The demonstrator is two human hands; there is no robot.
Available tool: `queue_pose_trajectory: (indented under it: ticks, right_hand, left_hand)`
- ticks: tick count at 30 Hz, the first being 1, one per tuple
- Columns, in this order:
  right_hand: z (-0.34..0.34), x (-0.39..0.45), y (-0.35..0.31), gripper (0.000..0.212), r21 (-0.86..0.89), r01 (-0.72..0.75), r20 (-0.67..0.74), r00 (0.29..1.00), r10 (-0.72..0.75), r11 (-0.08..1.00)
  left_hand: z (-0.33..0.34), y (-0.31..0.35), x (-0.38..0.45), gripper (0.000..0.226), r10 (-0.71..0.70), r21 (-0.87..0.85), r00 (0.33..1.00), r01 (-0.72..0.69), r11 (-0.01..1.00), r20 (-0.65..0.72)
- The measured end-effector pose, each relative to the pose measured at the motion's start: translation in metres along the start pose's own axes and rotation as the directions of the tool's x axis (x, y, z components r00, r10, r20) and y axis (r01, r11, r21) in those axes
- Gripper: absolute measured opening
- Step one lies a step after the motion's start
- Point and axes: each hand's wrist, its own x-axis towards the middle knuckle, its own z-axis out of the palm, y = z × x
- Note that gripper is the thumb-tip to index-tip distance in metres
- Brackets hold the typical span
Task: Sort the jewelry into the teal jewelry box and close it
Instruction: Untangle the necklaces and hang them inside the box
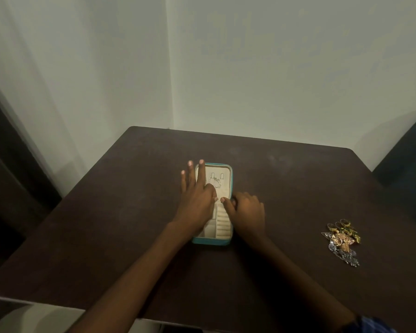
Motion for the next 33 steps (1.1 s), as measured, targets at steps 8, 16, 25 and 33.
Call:
queue_pose_trajectory:
  ticks: [8,16,25,33]
  right_hand:
    - [-0.003,-0.001,-0.005,0.044,-0.002,0.034,-0.085,0.996,-0.034,0.999]
    - [-0.005,-0.008,-0.007,0.041,0.012,0.282,-0.163,0.947,-0.277,0.959]
    - [-0.002,0.0,-0.01,0.028,0.313,0.256,-0.127,0.966,-0.227,0.915]
    - [-0.015,0.006,-0.02,0.006,0.395,0.183,-0.086,0.983,-0.162,0.9]
  left_hand:
    - [0.0,0.0,-0.017,0.024,-0.031,-0.074,0.999,0.032,0.997,0.009]
    - [0.003,0.001,-0.021,0.019,-0.09,-0.316,0.993,0.062,0.947,-0.074]
    - [0.007,-0.006,-0.018,0.01,-0.159,-0.512,0.971,0.045,0.858,-0.181]
    - [0.006,0.0,-0.014,0.013,-0.221,-0.604,0.94,0.02,0.797,-0.261]
